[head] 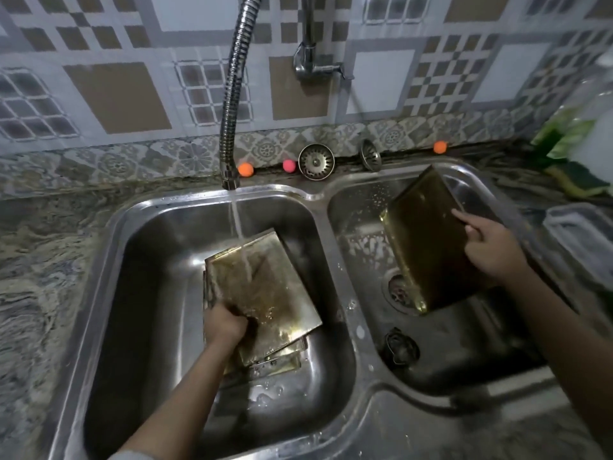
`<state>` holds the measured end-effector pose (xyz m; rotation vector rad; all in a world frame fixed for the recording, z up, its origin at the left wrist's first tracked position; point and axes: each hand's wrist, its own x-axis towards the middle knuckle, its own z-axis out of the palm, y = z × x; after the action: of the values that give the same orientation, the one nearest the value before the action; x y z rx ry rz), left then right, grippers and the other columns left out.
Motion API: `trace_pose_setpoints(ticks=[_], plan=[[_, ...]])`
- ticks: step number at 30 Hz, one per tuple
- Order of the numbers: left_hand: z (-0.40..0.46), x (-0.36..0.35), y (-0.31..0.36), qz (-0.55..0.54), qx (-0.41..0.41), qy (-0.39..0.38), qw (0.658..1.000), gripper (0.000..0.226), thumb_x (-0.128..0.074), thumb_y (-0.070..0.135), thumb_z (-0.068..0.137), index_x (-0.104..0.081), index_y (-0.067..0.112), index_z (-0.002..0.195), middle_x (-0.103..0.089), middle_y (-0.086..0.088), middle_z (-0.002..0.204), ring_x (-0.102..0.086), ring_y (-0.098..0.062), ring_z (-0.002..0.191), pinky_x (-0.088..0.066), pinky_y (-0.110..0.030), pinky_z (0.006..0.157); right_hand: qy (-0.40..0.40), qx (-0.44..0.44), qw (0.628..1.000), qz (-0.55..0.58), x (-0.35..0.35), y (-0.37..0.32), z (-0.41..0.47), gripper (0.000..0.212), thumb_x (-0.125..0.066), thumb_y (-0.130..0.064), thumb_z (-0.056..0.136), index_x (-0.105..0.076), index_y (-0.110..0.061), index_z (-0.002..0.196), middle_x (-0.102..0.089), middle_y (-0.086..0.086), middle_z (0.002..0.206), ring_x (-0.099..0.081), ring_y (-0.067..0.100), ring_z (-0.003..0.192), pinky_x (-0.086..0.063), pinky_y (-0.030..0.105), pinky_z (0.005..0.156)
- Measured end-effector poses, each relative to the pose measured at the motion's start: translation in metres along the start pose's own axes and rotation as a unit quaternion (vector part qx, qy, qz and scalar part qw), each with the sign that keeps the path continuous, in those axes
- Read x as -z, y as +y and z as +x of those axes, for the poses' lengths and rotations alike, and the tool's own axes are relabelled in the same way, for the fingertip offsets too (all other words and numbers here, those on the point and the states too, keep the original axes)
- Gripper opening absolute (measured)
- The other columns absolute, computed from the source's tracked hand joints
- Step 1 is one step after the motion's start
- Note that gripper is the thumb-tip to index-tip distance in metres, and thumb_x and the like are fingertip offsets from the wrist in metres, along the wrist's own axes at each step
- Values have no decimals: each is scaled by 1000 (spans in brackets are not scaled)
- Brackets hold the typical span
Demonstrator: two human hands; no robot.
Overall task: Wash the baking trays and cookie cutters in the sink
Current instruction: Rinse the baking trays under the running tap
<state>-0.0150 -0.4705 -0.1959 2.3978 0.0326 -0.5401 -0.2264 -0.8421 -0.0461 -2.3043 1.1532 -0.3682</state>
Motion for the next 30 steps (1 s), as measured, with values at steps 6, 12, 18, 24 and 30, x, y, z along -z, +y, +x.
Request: trace_pose_setpoints(ticks=[6,12,18,24,30], plan=[[4,10,-6,-48,-9,29,998,39,-65,-6,73,-60,8,109,-66,-16,103,-62,-34,93,-52,-39,77,-92,-10,996,20,-39,41,24,42,-42,-8,98,-53,-27,134,-56,9,131,-54,21,106,-37,30,91],[2,12,0,-130,-47,64,988,41,-53,-3,80,-59,20,113,-66,-2,107,-63,-27,97,-50,-35,81,-84,-43,996,3,-75,70,30,49,-47,4,91,-50,-11,138,-62,20,120,-56,38,114,-37,31,93],[-11,19,29,-188,-129,71,971,40,-45,-4,91,-56,15,125,-58,5,120,-57,-12,105,-46,-24,90,-86,-62,994,4,-104,83,29,49,-52,-10,92,-45,-12,141,-56,25,127,-53,41,115,-40,33,91],[-21,28,42,-210,-157,122,957,38,-43,-4,93,-57,11,125,-58,4,119,-55,-11,106,-40,-11,84,-42,75,996,7,-114,32,17,49,-57,-1,90,-45,2,138,-48,25,139,-41,38,133,-26,39,112],[-42,61,63,-275,-161,126,939,36,-44,3,97,-55,18,127,-54,6,120,-52,-12,113,-44,-35,101,7,238,963,129,-120,-78,-50,42,-54,-4,91,-53,-1,133,-56,12,133,-49,19,126,-34,25,109]])
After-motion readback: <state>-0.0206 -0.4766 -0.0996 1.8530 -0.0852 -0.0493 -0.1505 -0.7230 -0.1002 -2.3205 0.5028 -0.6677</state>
